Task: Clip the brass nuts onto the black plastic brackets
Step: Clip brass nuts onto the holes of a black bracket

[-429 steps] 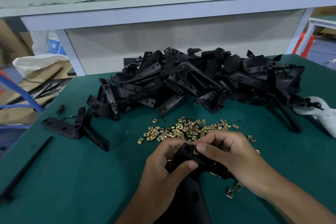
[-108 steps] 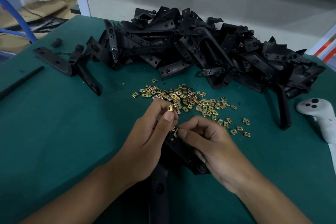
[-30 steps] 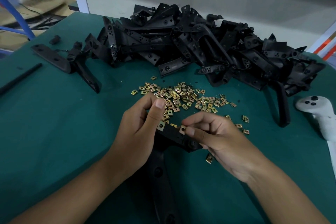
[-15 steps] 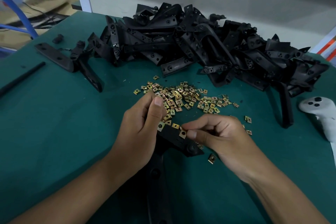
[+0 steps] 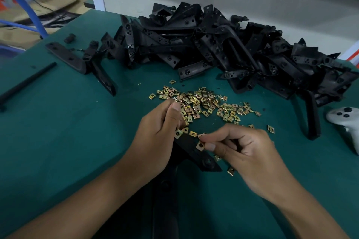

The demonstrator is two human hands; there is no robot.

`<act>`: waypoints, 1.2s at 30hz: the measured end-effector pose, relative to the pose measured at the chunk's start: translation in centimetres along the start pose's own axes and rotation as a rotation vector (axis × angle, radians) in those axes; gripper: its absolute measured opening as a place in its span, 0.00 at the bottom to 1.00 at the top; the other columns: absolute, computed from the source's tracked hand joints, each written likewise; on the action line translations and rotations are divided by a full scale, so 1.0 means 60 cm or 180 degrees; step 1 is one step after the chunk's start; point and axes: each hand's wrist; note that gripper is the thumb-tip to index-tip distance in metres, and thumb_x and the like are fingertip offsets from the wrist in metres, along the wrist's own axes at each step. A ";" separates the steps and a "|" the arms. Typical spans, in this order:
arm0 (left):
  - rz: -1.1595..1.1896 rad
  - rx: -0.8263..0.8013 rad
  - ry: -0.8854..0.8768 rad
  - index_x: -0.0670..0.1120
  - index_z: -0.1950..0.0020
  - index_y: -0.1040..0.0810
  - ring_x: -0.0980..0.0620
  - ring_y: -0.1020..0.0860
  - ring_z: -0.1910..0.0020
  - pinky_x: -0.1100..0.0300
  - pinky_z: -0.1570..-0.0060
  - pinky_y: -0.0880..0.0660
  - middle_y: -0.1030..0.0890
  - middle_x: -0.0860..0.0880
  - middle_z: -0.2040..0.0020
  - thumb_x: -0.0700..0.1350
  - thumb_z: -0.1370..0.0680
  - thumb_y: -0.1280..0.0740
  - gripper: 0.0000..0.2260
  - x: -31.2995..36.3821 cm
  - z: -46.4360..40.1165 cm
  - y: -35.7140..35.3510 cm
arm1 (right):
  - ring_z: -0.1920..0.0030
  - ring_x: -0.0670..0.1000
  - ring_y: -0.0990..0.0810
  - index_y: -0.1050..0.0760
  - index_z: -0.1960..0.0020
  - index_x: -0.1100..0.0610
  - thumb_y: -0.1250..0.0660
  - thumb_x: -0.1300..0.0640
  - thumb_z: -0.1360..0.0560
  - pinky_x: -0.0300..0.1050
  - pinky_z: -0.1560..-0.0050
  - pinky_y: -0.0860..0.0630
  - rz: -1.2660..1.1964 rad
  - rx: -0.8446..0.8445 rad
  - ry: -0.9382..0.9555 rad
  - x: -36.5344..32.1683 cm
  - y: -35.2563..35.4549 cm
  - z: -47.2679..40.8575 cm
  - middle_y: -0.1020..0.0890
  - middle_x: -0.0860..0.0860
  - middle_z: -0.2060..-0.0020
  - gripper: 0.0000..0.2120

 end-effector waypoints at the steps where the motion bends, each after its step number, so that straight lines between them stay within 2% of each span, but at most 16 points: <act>1: -0.0004 0.0007 0.0026 0.55 0.64 0.32 0.43 0.28 0.60 0.50 0.59 0.32 0.26 0.56 0.65 0.61 0.20 0.48 0.17 0.000 -0.001 0.000 | 0.70 0.40 0.30 0.14 0.54 0.47 0.27 0.52 0.29 0.28 0.66 0.33 -0.0056 -0.0019 -0.0050 -0.001 -0.001 0.001 0.25 0.43 0.73 0.05; 3: -0.0005 0.0040 0.0054 0.56 0.65 0.31 0.42 0.28 0.60 0.49 0.58 0.32 0.26 0.55 0.65 0.61 0.21 0.48 0.17 0.001 -0.001 0.002 | 0.65 0.38 0.22 0.14 0.51 0.48 0.27 0.51 0.27 0.27 0.62 0.29 -0.0242 -0.0092 -0.0151 -0.005 -0.001 0.002 0.17 0.42 0.65 0.06; 5: 0.0014 0.0123 0.0066 0.56 0.65 0.31 0.42 0.29 0.61 0.47 0.58 0.32 0.27 0.50 0.65 0.61 0.20 0.48 0.17 0.003 -0.003 0.004 | 0.58 0.41 0.19 0.15 0.48 0.46 0.27 0.44 0.26 0.29 0.59 0.27 -0.0389 -0.0170 -0.0274 -0.007 -0.003 0.004 0.14 0.46 0.59 0.10; 7: 0.0073 0.0251 0.0077 0.53 0.64 0.31 0.46 0.30 0.64 0.45 0.60 0.32 0.28 0.47 0.66 0.59 0.20 0.47 0.17 0.005 -0.003 0.005 | 0.59 0.44 0.23 0.16 0.45 0.42 0.23 0.33 0.35 0.33 0.60 0.29 -0.0315 -0.0149 -0.0431 -0.004 -0.009 0.009 0.17 0.49 0.60 0.22; 9: -0.0045 0.0409 0.0006 0.52 0.64 0.32 0.58 0.28 0.66 0.54 0.64 0.30 0.27 0.52 0.66 0.59 0.19 0.48 0.17 0.005 -0.001 0.003 | 0.61 0.44 0.25 0.18 0.44 0.39 0.22 0.29 0.44 0.34 0.61 0.28 0.0056 0.0049 -0.0471 0.003 -0.018 0.014 0.18 0.46 0.60 0.31; 11: -0.0231 0.0514 -0.0086 0.51 0.63 0.32 0.61 0.27 0.65 0.63 0.66 0.32 0.25 0.54 0.65 0.58 0.19 0.49 0.18 0.005 0.002 0.000 | 0.62 0.43 0.24 0.19 0.44 0.38 0.22 0.30 0.42 0.34 0.60 0.26 0.0262 0.0314 -0.0379 0.007 -0.030 0.017 0.18 0.44 0.60 0.29; 13: -0.0239 0.0552 -0.0130 0.50 0.63 0.32 0.61 0.26 0.64 0.64 0.66 0.33 0.25 0.52 0.63 0.58 0.19 0.49 0.18 0.005 0.005 -0.004 | 0.65 0.42 0.26 0.19 0.47 0.38 0.23 0.34 0.38 0.34 0.64 0.29 0.0430 0.0547 -0.0211 0.010 -0.039 0.018 0.20 0.44 0.64 0.21; 15: -0.0195 0.0572 -0.0154 0.49 0.62 0.32 0.64 0.24 0.61 0.66 0.65 0.32 0.25 0.50 0.62 0.58 0.19 0.49 0.18 0.005 0.006 -0.006 | 0.65 0.44 0.25 0.18 0.49 0.39 0.24 0.38 0.35 0.39 0.66 0.28 0.0460 0.0602 -0.0107 0.010 -0.044 0.019 0.19 0.44 0.65 0.16; 20: -0.0109 0.0585 -0.0243 0.51 0.62 0.33 0.65 0.23 0.58 0.73 0.60 0.32 0.24 0.52 0.63 0.56 0.18 0.49 0.16 0.003 0.009 -0.008 | 0.63 0.51 0.19 0.17 0.50 0.42 0.22 0.42 0.35 0.46 0.63 0.21 0.0117 0.0524 -0.0134 0.009 -0.042 0.017 0.15 0.49 0.61 0.14; 22: 0.0086 0.0513 -0.0300 0.53 0.62 0.33 0.60 0.26 0.63 0.71 0.60 0.32 0.26 0.46 0.62 0.55 0.17 0.48 0.15 0.003 0.007 -0.007 | 0.62 0.48 0.17 0.17 0.50 0.43 0.22 0.44 0.35 0.38 0.62 0.21 -0.0040 0.0502 -0.0118 0.010 -0.038 0.014 0.14 0.47 0.60 0.14; 25: 0.0444 0.0246 -0.0321 0.54 0.59 0.30 0.44 0.30 0.62 0.59 0.62 0.32 0.29 0.44 0.61 0.57 0.17 0.45 0.14 0.002 0.004 -0.006 | 0.64 0.45 0.20 0.16 0.49 0.44 0.23 0.45 0.34 0.34 0.64 0.24 -0.0217 0.0572 -0.0070 0.012 -0.028 0.007 0.14 0.46 0.60 0.14; 28: 0.0740 -0.0152 -0.0399 0.53 0.51 0.26 0.52 0.28 0.62 0.63 0.62 0.29 0.26 0.49 0.60 0.60 0.19 0.38 0.11 -0.002 0.005 -0.006 | 0.67 0.40 0.26 0.16 0.48 0.45 0.22 0.49 0.33 0.33 0.66 0.28 -0.0323 0.0710 0.0081 0.015 -0.011 -0.003 0.17 0.43 0.63 0.14; 30: 0.0733 -0.0362 -0.0400 0.57 0.47 0.24 0.57 0.22 0.59 0.62 0.60 0.24 0.21 0.55 0.56 0.63 0.22 0.33 0.12 -0.005 0.007 -0.005 | 0.65 0.40 0.23 0.16 0.46 0.46 0.22 0.52 0.31 0.32 0.64 0.26 -0.0359 0.0800 0.0243 0.014 0.003 -0.009 0.17 0.42 0.62 0.14; 32: 0.0531 -0.0352 -0.0448 0.60 0.45 0.22 0.57 0.19 0.56 0.61 0.57 0.21 0.18 0.56 0.54 0.65 0.23 0.32 0.12 -0.006 0.009 -0.007 | 0.62 0.46 0.22 0.17 0.45 0.45 0.22 0.48 0.31 0.43 0.60 0.23 -0.0193 0.0930 0.0284 0.008 0.018 -0.009 0.18 0.49 0.62 0.15; 34: 0.0339 -0.0232 -0.0505 0.63 0.46 0.21 0.61 0.20 0.58 0.67 0.58 0.24 0.17 0.58 0.55 0.63 0.23 0.33 0.09 -0.002 0.011 -0.008 | 0.62 0.58 0.26 0.17 0.45 0.43 0.23 0.44 0.30 0.57 0.59 0.24 0.0110 0.1029 0.0306 0.000 0.034 -0.008 0.22 0.57 0.63 0.15; 36: 0.0178 -0.0201 -0.0573 0.63 0.47 0.20 0.64 0.22 0.61 0.72 0.61 0.28 0.18 0.59 0.57 0.60 0.23 0.34 0.07 0.006 0.012 -0.008 | 0.61 0.59 0.25 0.18 0.44 0.41 0.24 0.43 0.30 0.61 0.57 0.22 0.0388 0.1037 0.0361 -0.010 0.046 0.000 0.21 0.56 0.61 0.15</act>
Point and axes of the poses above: each hand's wrist, its own z-axis away from the middle knuckle, its own y-axis out of the back of the hand, x = y × z
